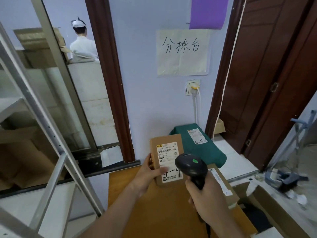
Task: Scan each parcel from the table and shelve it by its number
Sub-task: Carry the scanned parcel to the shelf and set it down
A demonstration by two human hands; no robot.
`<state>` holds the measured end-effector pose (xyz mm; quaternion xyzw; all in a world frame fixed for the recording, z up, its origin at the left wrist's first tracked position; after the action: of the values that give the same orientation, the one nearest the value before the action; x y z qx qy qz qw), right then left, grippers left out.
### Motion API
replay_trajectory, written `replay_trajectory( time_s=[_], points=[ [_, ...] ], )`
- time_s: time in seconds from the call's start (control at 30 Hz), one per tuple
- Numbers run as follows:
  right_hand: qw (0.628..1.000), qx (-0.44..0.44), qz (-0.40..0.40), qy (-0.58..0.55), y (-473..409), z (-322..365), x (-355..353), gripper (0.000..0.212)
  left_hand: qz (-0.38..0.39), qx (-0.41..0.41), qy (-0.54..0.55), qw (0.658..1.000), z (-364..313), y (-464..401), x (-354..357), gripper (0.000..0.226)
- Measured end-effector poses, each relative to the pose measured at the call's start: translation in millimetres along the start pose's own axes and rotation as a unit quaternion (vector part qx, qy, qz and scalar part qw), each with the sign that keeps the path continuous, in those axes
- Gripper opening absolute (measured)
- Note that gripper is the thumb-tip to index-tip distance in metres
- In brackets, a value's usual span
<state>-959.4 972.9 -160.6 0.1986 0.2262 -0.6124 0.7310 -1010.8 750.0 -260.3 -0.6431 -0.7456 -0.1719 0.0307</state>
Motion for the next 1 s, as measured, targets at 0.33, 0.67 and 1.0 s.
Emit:
replay_trajectory(
  time_s=[0.33,0.67,1.0],
  points=[
    [1.0,-0.024,0.017,0.005,5,24,17,0.01,-0.023,0.035,-0.064,0.997,-4,5,-7,0.106],
    [0.999,-0.004,0.033,0.016,6,29,22,0.007,-0.019,0.044,-0.094,0.994,0,7,-9,0.107],
    [0.998,0.018,0.027,0.056,21,36,30,0.008,-0.016,0.054,-0.095,0.994,8,13,-22,0.103]
  ],
)
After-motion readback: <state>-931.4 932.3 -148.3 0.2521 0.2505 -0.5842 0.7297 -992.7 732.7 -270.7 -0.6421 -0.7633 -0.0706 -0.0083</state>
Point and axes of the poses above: each hand's wrist, its own y-axis away from the middle knuckle, its own x-axis out of the palm, z = x × y, the point moved 5 cm from there along -y, towards the middle knuckle, and after that the axes turned 7 degrees about y, right-handed, at the moved point
